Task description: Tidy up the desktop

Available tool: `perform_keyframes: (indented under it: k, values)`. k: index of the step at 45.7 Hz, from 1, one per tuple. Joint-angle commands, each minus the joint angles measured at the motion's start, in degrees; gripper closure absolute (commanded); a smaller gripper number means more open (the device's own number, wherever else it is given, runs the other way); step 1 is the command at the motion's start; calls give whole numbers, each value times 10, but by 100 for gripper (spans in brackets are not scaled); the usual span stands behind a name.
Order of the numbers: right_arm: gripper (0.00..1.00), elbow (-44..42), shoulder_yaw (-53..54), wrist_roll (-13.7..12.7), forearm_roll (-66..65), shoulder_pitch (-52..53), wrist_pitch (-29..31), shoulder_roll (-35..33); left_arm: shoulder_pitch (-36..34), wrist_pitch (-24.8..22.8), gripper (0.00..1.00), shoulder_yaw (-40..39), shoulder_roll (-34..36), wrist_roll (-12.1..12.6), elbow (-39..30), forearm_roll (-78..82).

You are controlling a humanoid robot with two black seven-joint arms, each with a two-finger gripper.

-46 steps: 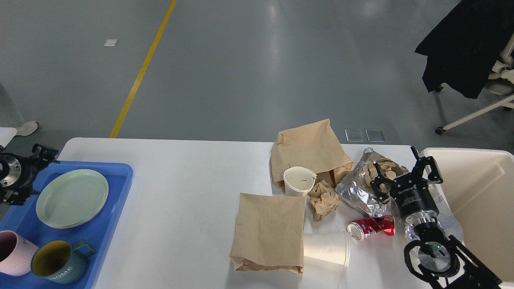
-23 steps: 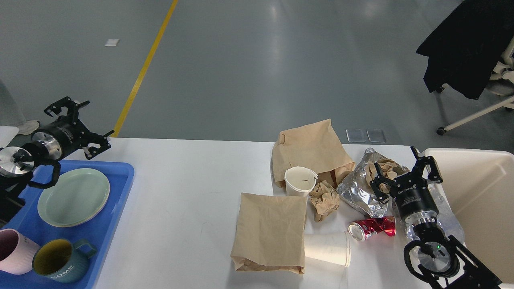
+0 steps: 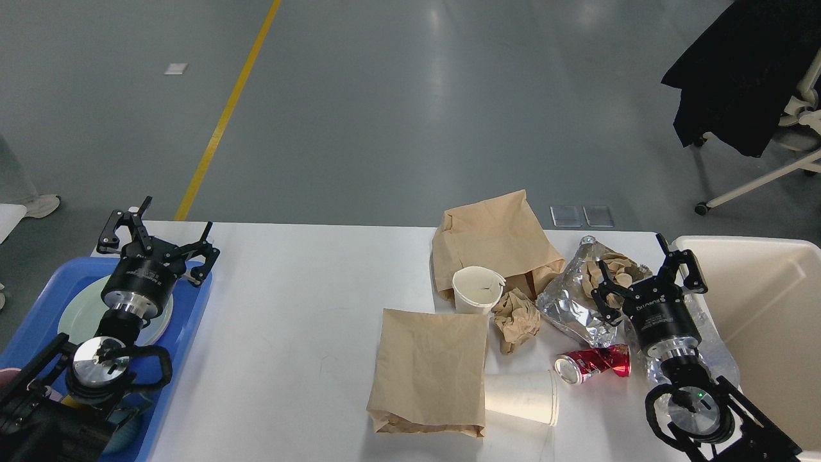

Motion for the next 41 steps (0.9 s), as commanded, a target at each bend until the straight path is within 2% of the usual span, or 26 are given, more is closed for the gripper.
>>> perform_keyframes:
  k: [1,5,14,21,29,41]
  values:
    - [0,0,0,0,0,0,0,0,15,-29,4,-72,-47,60,-4,32]
    - [0,0,0,0,0,0,0,0,12,-31,4,-78,-73,62,-4,31]
    - [0,0,0,0,0,0,0,0,13,-32,4,-101,-81,61,-2,9]
    - [0,0,0,0,0,0,0,0,9,-30,4,-105,-73,67,24,5]
    - [0,0,0,0,0,0,0,0,-27,-31,4,-106,-70,64,70,-1]
    - [0,0,0,0,0,0,0,0,-47,-31,4,-101,-55,63,78,-9]
